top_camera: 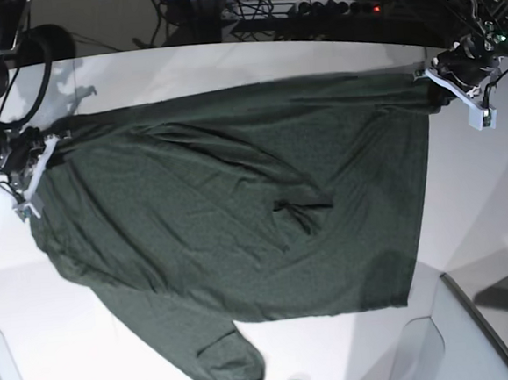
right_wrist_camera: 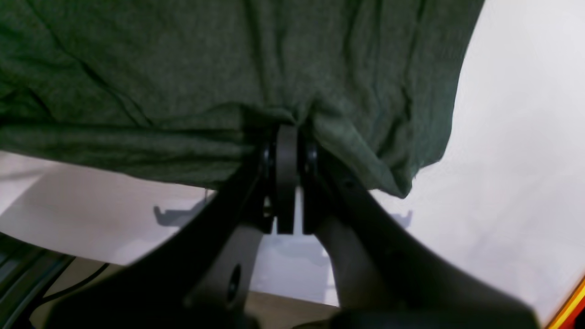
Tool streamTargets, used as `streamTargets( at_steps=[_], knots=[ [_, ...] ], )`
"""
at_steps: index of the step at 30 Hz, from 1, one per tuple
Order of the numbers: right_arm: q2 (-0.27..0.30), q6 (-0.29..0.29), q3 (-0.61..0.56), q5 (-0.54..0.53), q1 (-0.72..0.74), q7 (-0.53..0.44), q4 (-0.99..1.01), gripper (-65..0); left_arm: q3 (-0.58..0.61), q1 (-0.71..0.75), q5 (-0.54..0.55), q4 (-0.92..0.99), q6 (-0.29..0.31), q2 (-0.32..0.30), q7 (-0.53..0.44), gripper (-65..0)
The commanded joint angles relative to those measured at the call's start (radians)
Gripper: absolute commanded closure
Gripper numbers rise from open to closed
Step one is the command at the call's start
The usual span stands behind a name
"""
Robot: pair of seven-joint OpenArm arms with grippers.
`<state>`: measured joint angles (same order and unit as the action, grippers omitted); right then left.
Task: Layout the t-shirt on the table in an organized manner, then fold the t-shirt properly
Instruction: 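Pull the grasped corners apart and drag the shirt toward the robot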
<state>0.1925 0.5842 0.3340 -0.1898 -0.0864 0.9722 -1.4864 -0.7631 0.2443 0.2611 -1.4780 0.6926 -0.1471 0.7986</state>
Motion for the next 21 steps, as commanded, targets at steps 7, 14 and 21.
streamTargets(
  at_steps=[7, 14, 21],
  knots=[
    [0.014, 0.003, 0.009, -0.006, 0.027, -0.012, -0.013, -0.5, -0.006, -0.016, 0.016, -0.063, 0.006, -0.016, 0.04, 0.0],
    [0.011, 0.003, 0.081, -0.004, 0.049, -0.012, -0.012, -0.6, -0.006, -0.044, 0.01, -0.057, 0.006, -0.015, 0.04, 0.0],
    [0.012, 0.003, 0.078, -0.004, 0.081, -0.017, 0.048, -0.6, -0.005, -0.078, 0.01, -0.034, 0.006, -0.016, 0.04, 0.0]
  ],
)
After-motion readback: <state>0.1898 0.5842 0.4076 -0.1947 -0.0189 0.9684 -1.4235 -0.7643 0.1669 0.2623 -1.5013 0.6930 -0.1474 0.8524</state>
